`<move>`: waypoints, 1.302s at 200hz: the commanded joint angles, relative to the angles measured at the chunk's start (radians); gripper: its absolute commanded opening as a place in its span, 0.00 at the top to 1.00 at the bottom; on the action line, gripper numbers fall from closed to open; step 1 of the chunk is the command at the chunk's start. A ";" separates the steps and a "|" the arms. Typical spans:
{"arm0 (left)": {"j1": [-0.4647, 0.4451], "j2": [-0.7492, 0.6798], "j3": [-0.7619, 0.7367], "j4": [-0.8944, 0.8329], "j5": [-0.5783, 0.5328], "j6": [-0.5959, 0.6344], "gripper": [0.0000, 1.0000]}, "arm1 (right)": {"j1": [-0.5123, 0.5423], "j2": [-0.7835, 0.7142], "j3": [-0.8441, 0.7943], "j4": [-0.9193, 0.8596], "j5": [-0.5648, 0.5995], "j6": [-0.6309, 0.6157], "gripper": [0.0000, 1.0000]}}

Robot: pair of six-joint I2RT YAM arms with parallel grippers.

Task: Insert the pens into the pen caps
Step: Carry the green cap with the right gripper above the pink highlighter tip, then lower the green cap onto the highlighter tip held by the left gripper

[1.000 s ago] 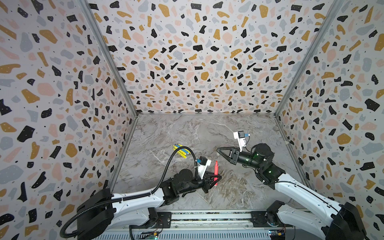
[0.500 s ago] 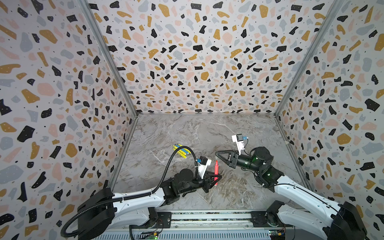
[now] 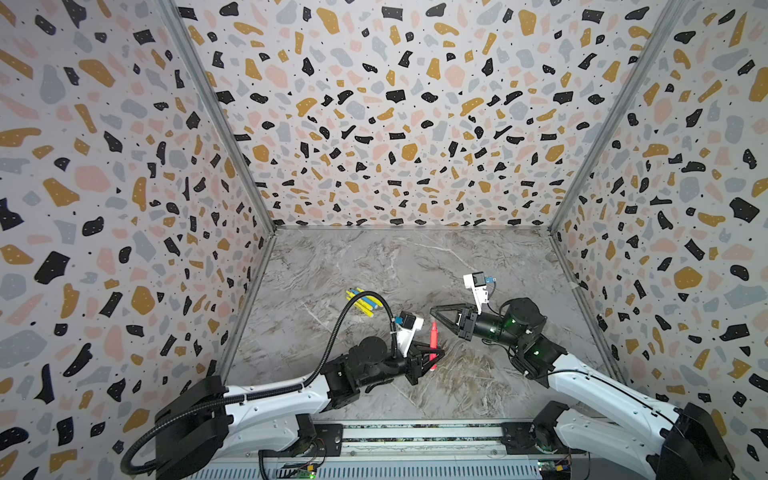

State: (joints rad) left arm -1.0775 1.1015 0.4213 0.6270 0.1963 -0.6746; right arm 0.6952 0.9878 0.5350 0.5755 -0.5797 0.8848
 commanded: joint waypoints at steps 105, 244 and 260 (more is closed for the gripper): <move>-0.004 -0.015 0.038 0.172 -0.039 -0.054 1.00 | 0.036 -0.093 -0.075 0.052 -0.057 -0.047 0.89; -0.005 -0.085 0.055 -0.053 -0.087 0.081 1.00 | 0.017 -0.214 0.112 -0.389 0.104 -0.245 0.48; -0.005 -0.106 0.061 -0.107 -0.111 0.108 1.00 | 0.016 -0.189 0.176 -0.471 0.129 -0.287 0.48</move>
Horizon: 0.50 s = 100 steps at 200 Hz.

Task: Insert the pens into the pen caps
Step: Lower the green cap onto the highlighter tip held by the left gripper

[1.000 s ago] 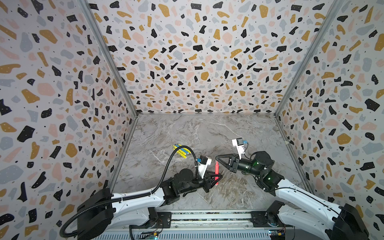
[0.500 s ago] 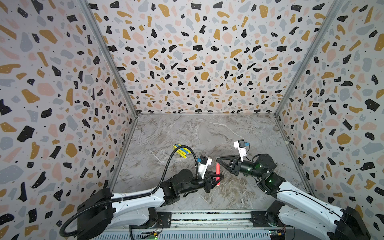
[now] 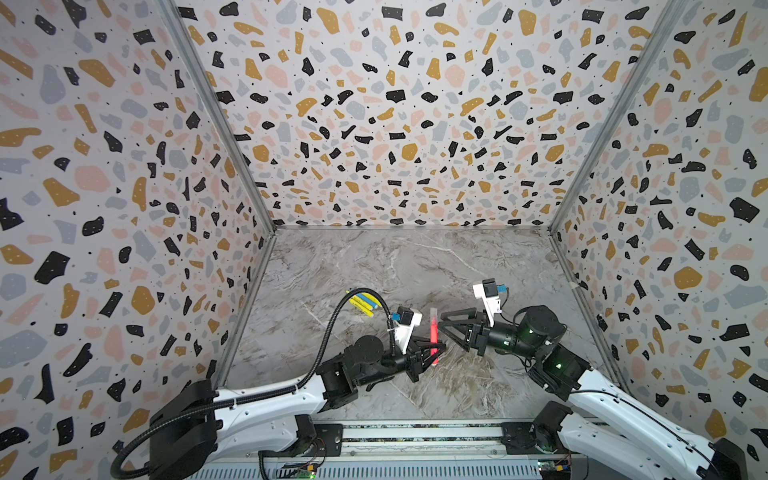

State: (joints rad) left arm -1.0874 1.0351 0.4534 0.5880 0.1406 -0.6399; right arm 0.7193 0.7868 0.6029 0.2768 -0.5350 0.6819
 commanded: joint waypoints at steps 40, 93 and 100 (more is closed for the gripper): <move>0.001 -0.054 0.041 -0.116 -0.078 0.102 1.00 | -0.006 0.108 0.230 -0.248 0.067 -0.104 0.48; -0.005 -0.043 0.044 -0.116 -0.082 0.106 1.00 | 0.023 0.193 0.298 -0.269 0.069 -0.124 0.53; -0.005 -0.042 0.044 -0.116 -0.083 0.106 1.00 | 0.030 0.202 0.303 -0.274 0.067 -0.128 0.53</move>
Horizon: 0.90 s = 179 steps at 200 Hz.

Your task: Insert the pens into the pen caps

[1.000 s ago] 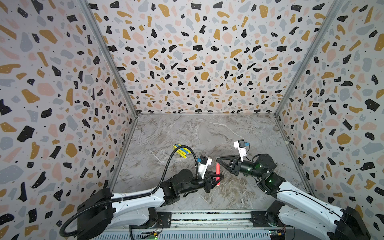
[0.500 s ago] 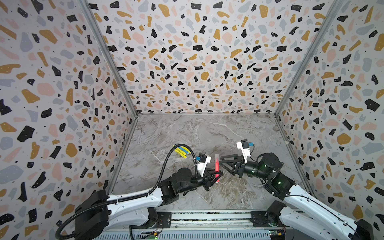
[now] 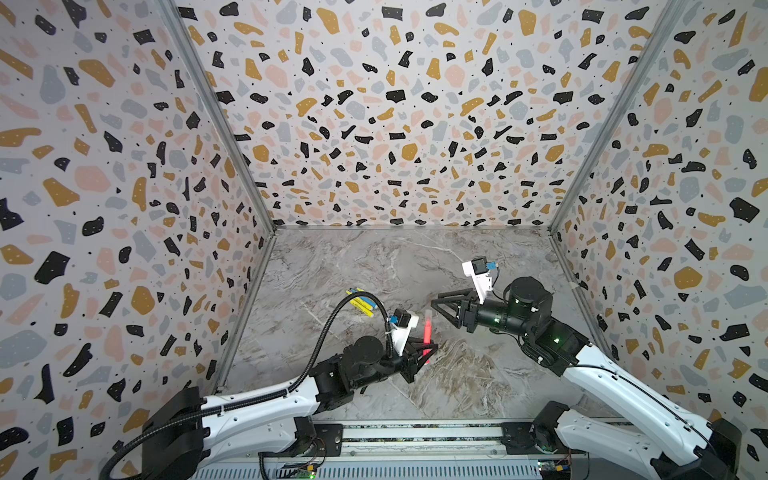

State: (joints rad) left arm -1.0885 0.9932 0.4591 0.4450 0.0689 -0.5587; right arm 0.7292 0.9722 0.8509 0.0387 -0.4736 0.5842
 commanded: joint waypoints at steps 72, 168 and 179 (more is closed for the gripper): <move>-0.008 0.024 0.047 0.031 -0.011 0.027 1.00 | 0.062 0.077 0.076 -0.055 0.018 -0.051 0.58; -0.011 0.024 0.053 0.035 -0.015 0.025 1.00 | 0.075 0.080 0.038 -0.056 0.019 -0.052 0.92; -0.011 0.027 0.059 0.029 -0.022 0.017 1.00 | 0.076 0.082 0.024 -0.055 0.020 -0.052 0.95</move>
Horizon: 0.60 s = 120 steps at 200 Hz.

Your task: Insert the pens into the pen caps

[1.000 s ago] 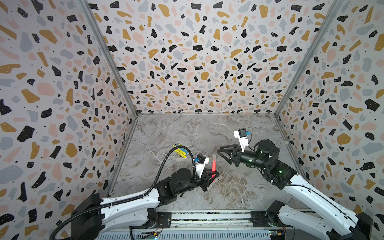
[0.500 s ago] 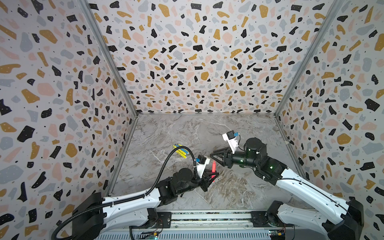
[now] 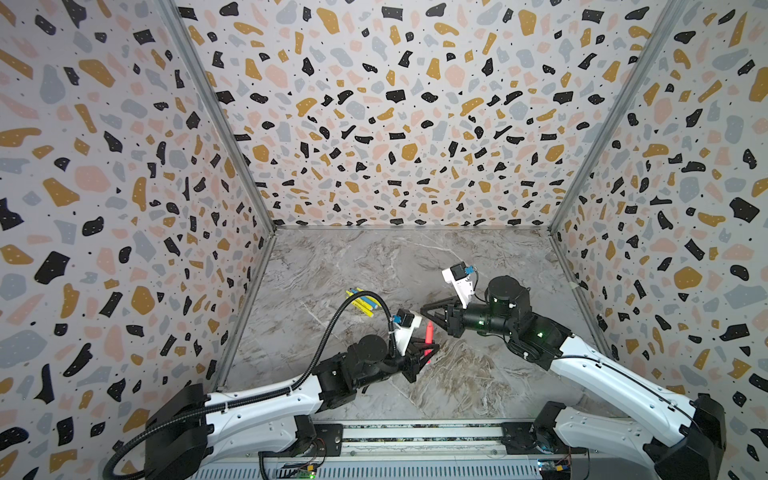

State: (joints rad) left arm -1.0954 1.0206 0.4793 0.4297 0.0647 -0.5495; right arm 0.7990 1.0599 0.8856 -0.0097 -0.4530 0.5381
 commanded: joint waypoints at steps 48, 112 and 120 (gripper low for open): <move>0.000 -0.010 0.081 0.005 -0.099 0.007 1.00 | 0.048 -0.007 -0.101 0.009 0.018 0.007 1.00; 0.054 -0.011 0.130 0.037 -0.065 -0.006 1.00 | 0.119 -0.033 -0.205 0.031 0.064 0.032 1.00; 0.070 -0.014 0.127 0.053 -0.049 -0.017 1.00 | 0.126 -0.036 -0.216 0.039 0.066 0.037 1.00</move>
State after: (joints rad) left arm -1.0882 1.0325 0.5079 0.2543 0.0479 -0.5419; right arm 0.8692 1.0336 0.7284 0.1322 -0.3264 0.5694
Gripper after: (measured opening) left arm 0.144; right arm 0.161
